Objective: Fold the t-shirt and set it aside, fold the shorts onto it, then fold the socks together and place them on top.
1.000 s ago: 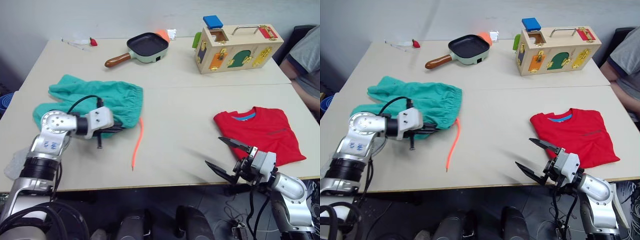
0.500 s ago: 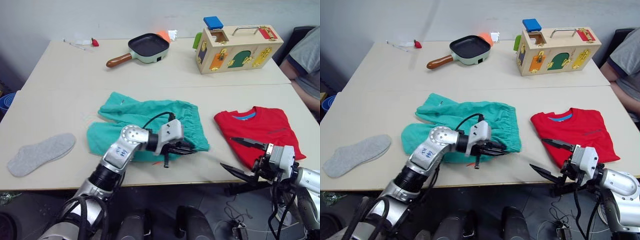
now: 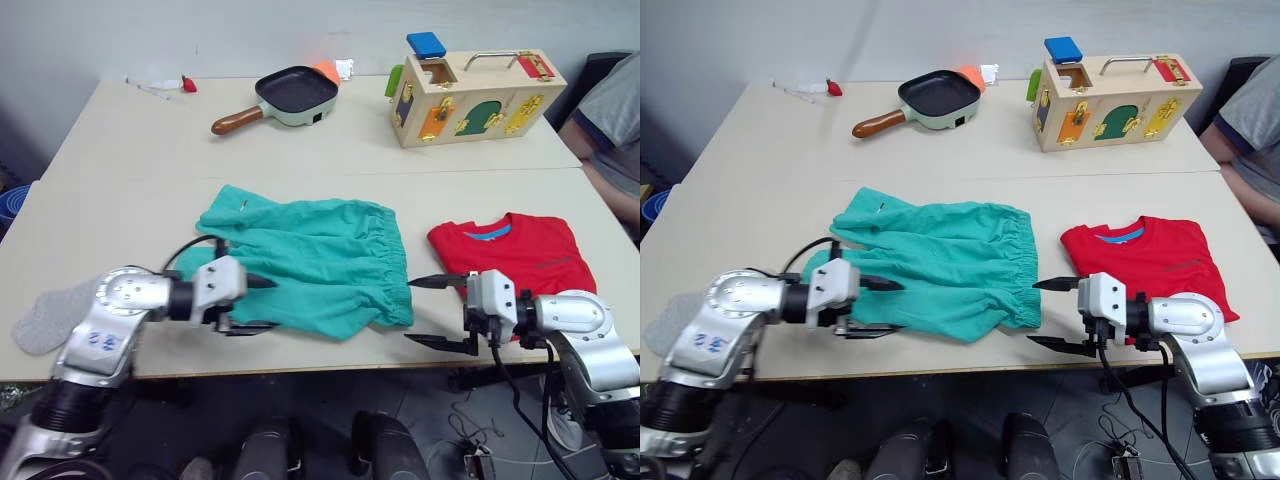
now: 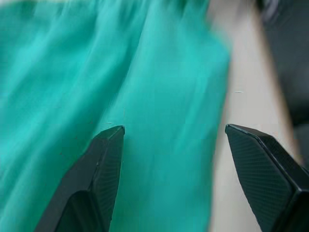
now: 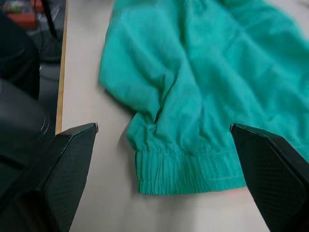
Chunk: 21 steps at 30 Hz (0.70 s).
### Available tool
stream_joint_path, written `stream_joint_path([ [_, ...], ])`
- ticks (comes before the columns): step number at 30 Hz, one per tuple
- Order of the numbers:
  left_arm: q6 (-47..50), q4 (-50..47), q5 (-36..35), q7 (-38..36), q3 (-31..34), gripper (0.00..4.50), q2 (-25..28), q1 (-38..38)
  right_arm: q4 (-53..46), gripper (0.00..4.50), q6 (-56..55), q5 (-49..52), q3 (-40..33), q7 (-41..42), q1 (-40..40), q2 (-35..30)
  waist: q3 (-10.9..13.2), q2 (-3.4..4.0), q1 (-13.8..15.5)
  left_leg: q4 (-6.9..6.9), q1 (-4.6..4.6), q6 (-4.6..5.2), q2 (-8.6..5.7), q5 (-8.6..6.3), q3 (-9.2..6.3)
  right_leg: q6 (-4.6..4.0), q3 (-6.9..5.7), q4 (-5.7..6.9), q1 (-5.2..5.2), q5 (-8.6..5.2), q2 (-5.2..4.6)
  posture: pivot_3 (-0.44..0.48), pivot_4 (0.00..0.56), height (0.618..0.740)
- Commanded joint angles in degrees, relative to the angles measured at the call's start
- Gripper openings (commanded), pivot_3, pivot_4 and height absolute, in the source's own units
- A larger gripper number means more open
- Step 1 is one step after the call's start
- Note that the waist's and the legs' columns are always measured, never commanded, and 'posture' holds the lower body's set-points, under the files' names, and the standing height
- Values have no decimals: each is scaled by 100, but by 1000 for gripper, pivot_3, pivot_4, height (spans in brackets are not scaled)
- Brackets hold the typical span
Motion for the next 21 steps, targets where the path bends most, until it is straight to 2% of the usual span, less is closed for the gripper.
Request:
stream_joint_path([
  [1,-815,372,225,21,379,4480,329,223,-22,4500,-143,-321,252,-135,-204,167,1,1,9,0,-2,-1,0,-3,-1,0,0,-1,-2,0,-1,0,150,740],
  [6,-1471,1174,382,132,560,4480,531,563,-109,4500,-232,-763,408,-713,-296,514,1,2,-14,-9,-5,-11,-1,-13,1,-1,0,-4,-7,0,0,0,150,740],
  [10,-1653,1821,672,484,453,4500,502,493,-26,3550,-521,-1113,481,-1100,-313,749,-1,5,-13,-10,0,-15,0,-11,4,-2,1,1,-6,-1,0,0,150,740],
  [14,-1702,2198,629,426,342,3580,539,385,-28,2098,-854,-1116,548,-1139,-284,874,-3,8,-16,-11,10,-27,2,-3,5,-2,2,12,-4,-1,3,0,150,740],
  [19,-1241,1960,179,-42,337,1996,551,516,41,303,-1016,-1033,402,-1138,-292,782,-5,13,-28,-13,21,-28,2,-2,10,-6,8,25,-3,-3,2,0,150,740],
  [20,-1161,1893,84,-166,346,1665,572,555,23,0,-1012,-982,359,-1102,-290,740,-5,12,-30,-13,21,-28,2,-2,10,-8,8,27,-3,-4,2,0,150,740],
  [21,-1114,1853,22,-248,354,1381,587,582,9,0,-1009,-947,336,-1077,-288,713,-5,12,-36,-13,21,-27,2,-2,10,-9,8,27,-3,-5,2,0,150,740],
])
